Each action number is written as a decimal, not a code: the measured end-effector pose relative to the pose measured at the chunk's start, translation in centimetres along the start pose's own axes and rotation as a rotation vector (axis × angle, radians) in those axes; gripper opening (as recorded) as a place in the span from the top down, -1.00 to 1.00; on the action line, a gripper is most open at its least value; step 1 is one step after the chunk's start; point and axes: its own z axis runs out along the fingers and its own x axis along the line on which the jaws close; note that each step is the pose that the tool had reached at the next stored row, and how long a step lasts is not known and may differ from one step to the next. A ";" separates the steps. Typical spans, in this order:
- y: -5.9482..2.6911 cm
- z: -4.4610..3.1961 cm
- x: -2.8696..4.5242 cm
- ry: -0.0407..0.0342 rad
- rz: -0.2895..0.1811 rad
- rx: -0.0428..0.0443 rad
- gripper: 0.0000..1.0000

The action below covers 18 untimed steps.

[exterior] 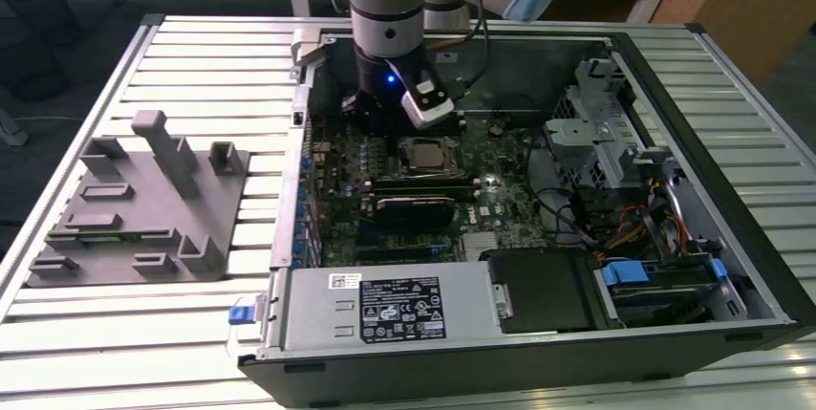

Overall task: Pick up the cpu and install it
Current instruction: 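Close the cpu cover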

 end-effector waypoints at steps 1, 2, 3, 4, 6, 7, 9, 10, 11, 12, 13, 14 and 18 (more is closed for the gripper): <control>0.00 0.01 -0.23 0.0001 0.000 0.0000 0.79; 0.00 0.02 -0.45 0.0001 0.000 0.0000 0.79; -0.01 0.02 -0.67 0.0001 0.000 0.0001 0.79; -0.01 0.03 -0.87 0.0001 0.000 0.0001 0.79; -0.01 0.07 -1.09 0.0000 0.000 -0.0001 0.79; -0.01 0.12 -1.12 0.0000 0.000 -0.0001 0.79; -0.01 0.30 -1.16 0.0001 0.000 0.0001 0.79; -0.01 0.42 -1.17 0.0001 0.001 0.0001 0.79; -0.01 0.54 -1.19 0.0001 0.001 0.0001 0.79; 0.00 0.64 -1.21 0.0001 0.001 0.0001 0.79; 0.00 0.70 -1.24 0.0001 0.001 0.0001 0.79; -0.01 0.72 -1.27 0.0002 0.001 0.0002 0.79; 0.00 0.85 -1.41 0.0001 0.001 0.0000 0.79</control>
